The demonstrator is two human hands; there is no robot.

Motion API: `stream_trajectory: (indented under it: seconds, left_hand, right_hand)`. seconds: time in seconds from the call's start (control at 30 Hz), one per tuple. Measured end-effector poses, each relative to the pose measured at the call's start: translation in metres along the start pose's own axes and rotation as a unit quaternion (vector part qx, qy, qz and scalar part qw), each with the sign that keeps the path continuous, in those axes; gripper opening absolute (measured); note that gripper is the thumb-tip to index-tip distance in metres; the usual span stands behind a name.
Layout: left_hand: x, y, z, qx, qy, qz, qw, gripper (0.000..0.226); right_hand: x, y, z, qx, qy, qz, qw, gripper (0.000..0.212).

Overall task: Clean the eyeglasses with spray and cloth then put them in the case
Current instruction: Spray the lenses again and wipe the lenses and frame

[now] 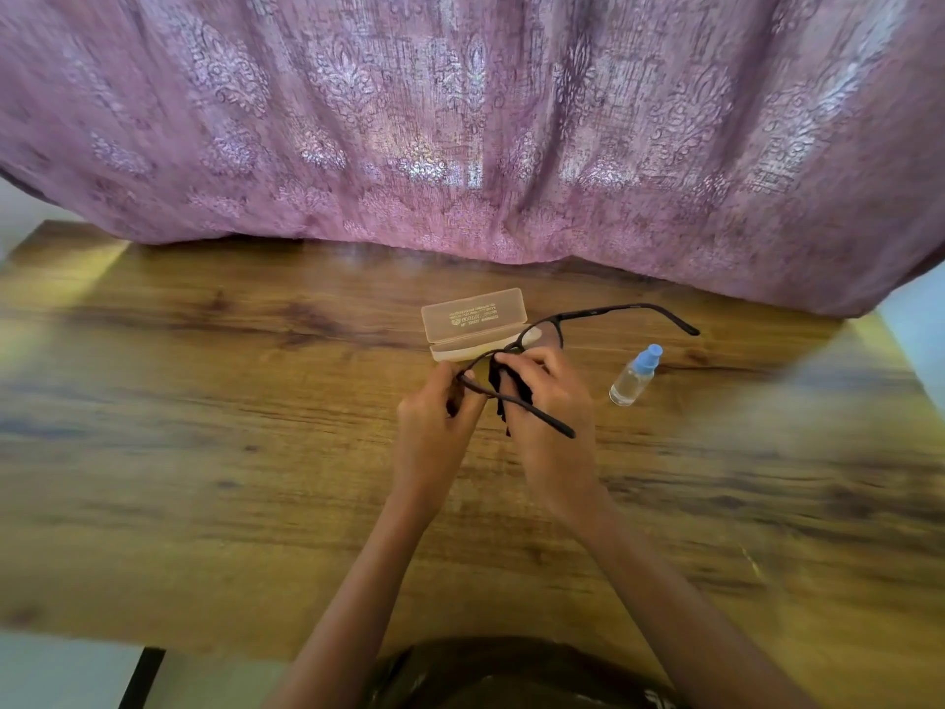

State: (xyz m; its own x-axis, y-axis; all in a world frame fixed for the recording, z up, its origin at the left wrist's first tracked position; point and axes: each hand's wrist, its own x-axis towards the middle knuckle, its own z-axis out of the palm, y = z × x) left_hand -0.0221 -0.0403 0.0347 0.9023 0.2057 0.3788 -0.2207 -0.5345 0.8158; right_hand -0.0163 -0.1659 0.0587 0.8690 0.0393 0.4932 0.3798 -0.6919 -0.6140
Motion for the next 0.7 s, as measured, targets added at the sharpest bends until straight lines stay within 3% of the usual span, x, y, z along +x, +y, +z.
stream_trajectory:
  seconds: [0.23, 0.53, 0.63, 0.7]
  left_hand:
    - [0.002, 0.000, 0.006, -0.023, -0.008, -0.065, 0.998, 0.022]
    - [0.003, -0.006, 0.002, -0.021, -0.010, -0.056, 0.998, 0.019]
    - [0.004, -0.004, -0.001, -0.007, -0.002, -0.058, 0.998, 0.003]
    - [0.004, -0.004, -0.004, -0.009, -0.001, -0.077, 0.997, 0.011]
  right_hand:
    - [-0.008, 0.002, 0.004, -0.011, 0.007, 0.027, 1.000, 0.015]
    - [-0.012, 0.004, 0.006, 0.112, -0.026, 0.017, 0.993, 0.015]
    - [-0.011, 0.010, 0.002, 0.119, 0.021, 0.062, 0.991, 0.012]
    - [-0.007, 0.015, -0.005, 0.140, 0.064, 0.118, 0.981, 0.011]
